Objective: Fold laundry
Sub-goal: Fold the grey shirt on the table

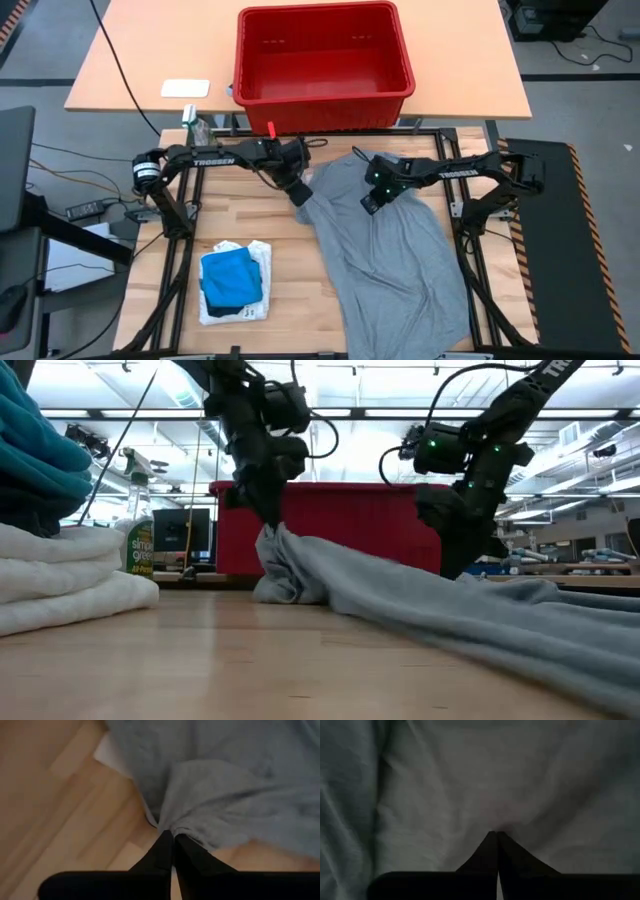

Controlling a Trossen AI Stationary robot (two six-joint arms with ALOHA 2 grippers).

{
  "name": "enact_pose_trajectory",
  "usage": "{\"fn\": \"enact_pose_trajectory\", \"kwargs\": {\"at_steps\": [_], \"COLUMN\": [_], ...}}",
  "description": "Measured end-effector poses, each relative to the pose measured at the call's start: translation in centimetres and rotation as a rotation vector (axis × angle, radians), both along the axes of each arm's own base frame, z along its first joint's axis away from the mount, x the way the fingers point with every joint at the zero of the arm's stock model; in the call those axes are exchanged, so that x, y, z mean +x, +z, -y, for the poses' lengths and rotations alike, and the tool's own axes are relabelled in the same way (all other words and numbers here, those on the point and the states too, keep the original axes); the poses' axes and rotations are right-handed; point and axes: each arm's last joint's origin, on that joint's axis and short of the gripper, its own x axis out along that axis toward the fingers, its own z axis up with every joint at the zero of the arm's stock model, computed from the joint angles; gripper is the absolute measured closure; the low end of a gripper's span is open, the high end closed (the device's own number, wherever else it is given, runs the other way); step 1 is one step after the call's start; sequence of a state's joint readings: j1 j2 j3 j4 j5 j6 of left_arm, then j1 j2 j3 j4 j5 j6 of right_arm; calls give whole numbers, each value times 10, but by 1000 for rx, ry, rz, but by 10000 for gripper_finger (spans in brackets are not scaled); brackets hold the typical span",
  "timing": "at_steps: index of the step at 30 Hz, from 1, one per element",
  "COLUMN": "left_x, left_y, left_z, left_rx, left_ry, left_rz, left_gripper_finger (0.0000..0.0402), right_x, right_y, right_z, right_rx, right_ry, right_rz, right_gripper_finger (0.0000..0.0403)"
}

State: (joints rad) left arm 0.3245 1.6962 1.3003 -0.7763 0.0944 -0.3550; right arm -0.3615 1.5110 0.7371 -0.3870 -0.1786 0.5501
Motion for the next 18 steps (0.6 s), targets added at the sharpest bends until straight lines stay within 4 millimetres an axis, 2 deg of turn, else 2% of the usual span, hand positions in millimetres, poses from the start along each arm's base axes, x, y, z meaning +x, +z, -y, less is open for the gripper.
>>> {"fn": "enact_pose_trajectory", "kwargs": {"at_steps": [12,15,18], "left_x": [-23,-27,-33], "left_y": [7,8,7], "left_z": [-46,-53,-58], "left_rx": [-1,9,9], "left_ry": [176,182,174], "left_rz": [15,14,-15], "left_gripper_finger": [384,370,338], "right_x": [5,5,5], "right_y": [8,6,5], "right_z": [4,4,4], "right_rx": [39,43,54], "right_ry": [45,50,28], "right_rz": [44,37,36], "right_gripper_finger": [383,382,382]}}
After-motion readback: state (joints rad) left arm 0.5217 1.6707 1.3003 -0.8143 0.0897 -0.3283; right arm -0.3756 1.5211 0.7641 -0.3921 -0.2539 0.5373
